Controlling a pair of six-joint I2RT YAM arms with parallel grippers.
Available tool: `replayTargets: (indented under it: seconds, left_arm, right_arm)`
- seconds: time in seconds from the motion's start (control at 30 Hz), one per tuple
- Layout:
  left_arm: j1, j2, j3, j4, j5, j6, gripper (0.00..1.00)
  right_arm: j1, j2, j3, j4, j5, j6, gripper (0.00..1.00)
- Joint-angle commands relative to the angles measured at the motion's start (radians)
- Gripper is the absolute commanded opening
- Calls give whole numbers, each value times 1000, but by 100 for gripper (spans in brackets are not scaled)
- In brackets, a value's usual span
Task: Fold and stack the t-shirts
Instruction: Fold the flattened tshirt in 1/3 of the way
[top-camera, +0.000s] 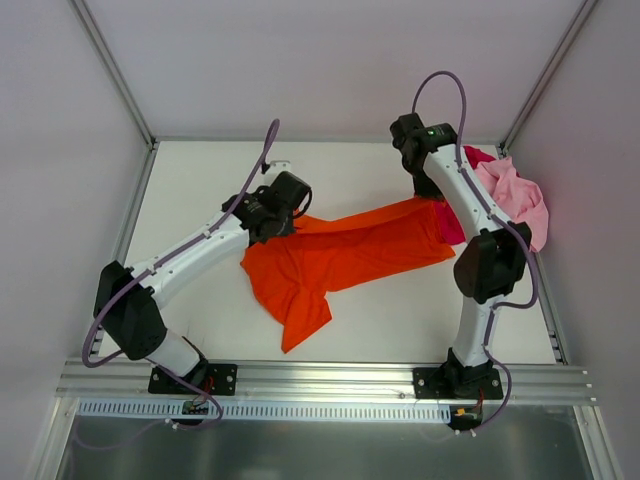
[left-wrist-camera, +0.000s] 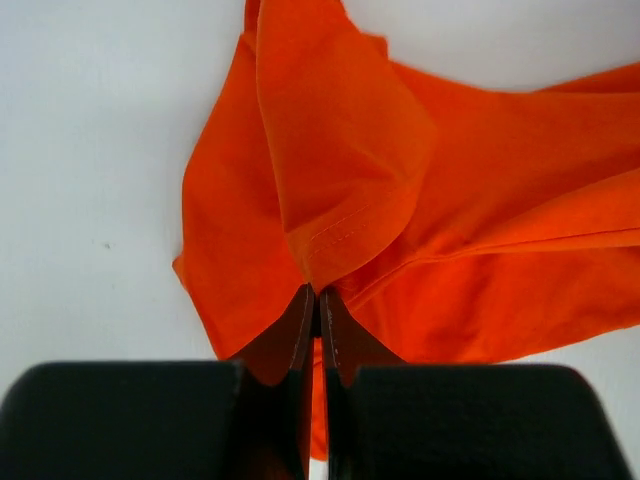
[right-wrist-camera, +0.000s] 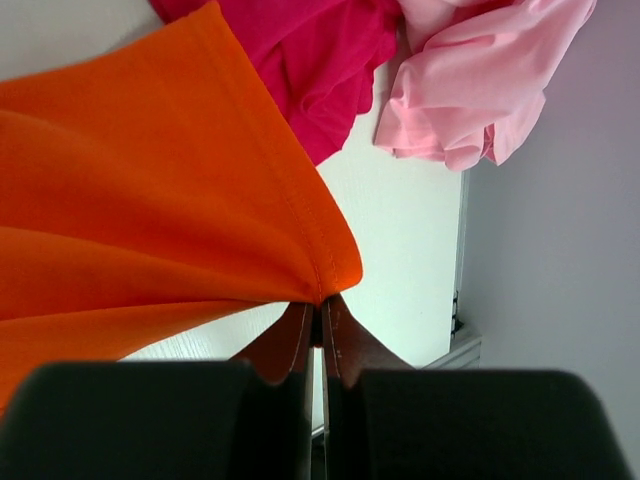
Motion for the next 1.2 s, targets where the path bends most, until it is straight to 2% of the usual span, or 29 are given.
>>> replayTargets:
  seconds: [0.0, 0.07, 0.13, 0.2, 0.27, 0.4, 0.53, 0.67, 0.7, 0.8, 0.87, 0.9, 0.93, 1.03, 1.07, 1.17]
  left_arm:
    - [-7, -48, -67, -31, 18, -105, 0]
    - [-9, -55, -110, -15, 29, -120, 0]
    - [-1, -49, -125, -8, -22, -123, 0]
    - [45, -39, -119, 33, -7, -92, 0]
    - [74, -3, -87, 67, -10, -62, 0]
    - [218, 84, 34, 55, -1, -64, 0]
    - [228, 12, 59, 61, -23, -41, 0]
    - [263, 29, 59, 36, -48, -50, 0]
    - [272, 59, 77, 27, -27, -48, 0]
    - [274, 73, 140, 27, -42, -28, 0]
    - [290, 95, 206, 58, -39, -10, 0]
    - [300, 162, 258, 50, -28, -10, 0]
    - [310, 213, 395, 1, -22, -8, 0]
    - [320, 397, 653, -73, -18, -18, 0]
    - [321, 426, 687, -79, -10, -18, 0]
    - [337, 527, 764, -80, 29, -24, 0]
  right_arm:
    - [16, -50, -16, -75, -18, 19, 1]
    - [22, -54, -36, -69, -30, 19, 1]
    - [28, -86, -67, -19, -55, 45, 1]
    - [27, -102, -85, 11, -60, 47, 1]
    - [28, -102, -67, 18, -34, 55, 1]
    - [24, -117, -64, 28, 99, 67, 1]
    - [-9, -143, -87, 9, 152, 90, 1]
    - [-62, -136, -105, 28, 74, 102, 1]
    - [-65, -128, -85, 29, 28, 94, 1]
    - [-67, -85, 0, 26, 31, 88, 1]
    - [-73, -53, 51, 35, 37, 84, 1]
    - [-78, -28, 83, 41, 13, 75, 1]
    - [-87, 46, 194, 25, -3, 84, 1]
    - [-101, 189, 362, -23, -86, 131, 1]
    - [-102, 209, 401, -12, -99, 137, 1]
    - [-107, 240, 345, 95, -113, 150, 1]
